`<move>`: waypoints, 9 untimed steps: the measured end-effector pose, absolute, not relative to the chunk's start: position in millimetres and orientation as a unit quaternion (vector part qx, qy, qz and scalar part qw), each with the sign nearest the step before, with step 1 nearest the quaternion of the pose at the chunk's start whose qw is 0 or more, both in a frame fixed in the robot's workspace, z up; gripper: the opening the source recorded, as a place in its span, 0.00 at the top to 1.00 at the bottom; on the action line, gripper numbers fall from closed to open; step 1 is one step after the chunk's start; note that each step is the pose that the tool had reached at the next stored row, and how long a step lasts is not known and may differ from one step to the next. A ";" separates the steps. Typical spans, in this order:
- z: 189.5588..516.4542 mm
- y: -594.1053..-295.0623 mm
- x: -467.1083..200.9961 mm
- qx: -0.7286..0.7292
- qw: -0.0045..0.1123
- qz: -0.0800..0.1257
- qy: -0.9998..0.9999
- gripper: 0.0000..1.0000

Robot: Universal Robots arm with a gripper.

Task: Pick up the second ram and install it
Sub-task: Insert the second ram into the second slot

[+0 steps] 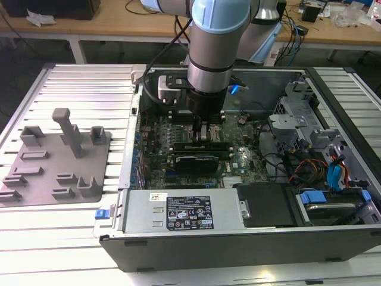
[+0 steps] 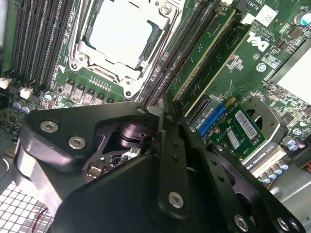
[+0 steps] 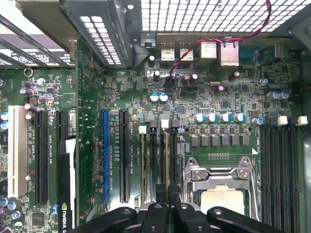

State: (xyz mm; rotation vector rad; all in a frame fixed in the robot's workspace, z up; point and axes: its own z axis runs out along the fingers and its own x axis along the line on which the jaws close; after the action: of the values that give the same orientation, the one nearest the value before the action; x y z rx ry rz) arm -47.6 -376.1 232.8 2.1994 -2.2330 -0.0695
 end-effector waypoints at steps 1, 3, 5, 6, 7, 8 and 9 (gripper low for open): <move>232.8 -376.2 -47.5 0.702 0.003 -0.022 -0.712 0.91; 230.6 -376.2 -47.5 0.702 0.003 -0.022 -0.712 0.91; 230.6 -376.2 -47.6 0.702 0.003 -0.022 -0.712 0.91; 229.8 -376.1 -47.5 0.702 0.003 -0.022 -0.712 0.91; 226.8 -376.1 -47.5 0.702 0.003 -0.022 -0.712 0.91; 226.7 -376.2 -47.5 0.702 0.003 -0.022 -0.712 0.91; 225.4 -376.2 -47.5 0.702 0.003 -0.022 -0.712 0.91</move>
State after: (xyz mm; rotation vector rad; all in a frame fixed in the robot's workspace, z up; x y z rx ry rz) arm -47.5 -376.2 225.4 2.1996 -2.2331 -0.0699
